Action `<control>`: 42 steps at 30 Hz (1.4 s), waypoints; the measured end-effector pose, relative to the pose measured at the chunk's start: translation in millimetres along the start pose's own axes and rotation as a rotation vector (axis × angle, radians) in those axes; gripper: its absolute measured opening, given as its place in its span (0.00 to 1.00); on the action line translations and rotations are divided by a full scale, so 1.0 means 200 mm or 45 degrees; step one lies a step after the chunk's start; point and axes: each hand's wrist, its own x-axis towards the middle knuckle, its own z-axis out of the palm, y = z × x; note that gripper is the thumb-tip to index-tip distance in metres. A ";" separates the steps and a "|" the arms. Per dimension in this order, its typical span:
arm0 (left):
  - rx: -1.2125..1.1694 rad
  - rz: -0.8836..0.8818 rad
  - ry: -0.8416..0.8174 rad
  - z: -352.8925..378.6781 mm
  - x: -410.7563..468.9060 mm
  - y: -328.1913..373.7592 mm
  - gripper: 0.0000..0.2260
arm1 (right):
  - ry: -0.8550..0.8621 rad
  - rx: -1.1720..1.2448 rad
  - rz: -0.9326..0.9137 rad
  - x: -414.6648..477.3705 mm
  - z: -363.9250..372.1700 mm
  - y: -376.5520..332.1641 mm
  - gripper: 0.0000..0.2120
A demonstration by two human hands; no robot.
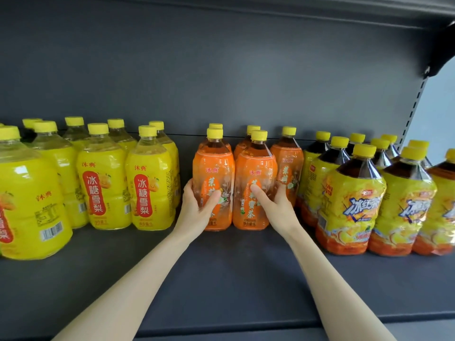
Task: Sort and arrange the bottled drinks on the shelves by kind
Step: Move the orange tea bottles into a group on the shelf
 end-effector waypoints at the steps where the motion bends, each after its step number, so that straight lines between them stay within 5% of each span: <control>1: -0.037 -0.026 -0.020 0.00 0.00 0.00 0.33 | -0.003 0.026 -0.010 -0.01 0.00 0.00 0.38; 28: 0.150 0.010 0.081 0.02 0.00 -0.03 0.32 | -0.057 -0.160 -0.090 -0.04 -0.01 0.01 0.36; 36: 0.506 -0.045 -0.052 -0.06 -0.07 0.01 0.31 | -0.180 -0.470 0.039 -0.11 -0.08 -0.05 0.41; 42: 0.929 0.132 -0.036 -0.25 -0.28 0.09 0.15 | -0.076 -0.883 -0.168 -0.33 -0.08 -0.16 0.24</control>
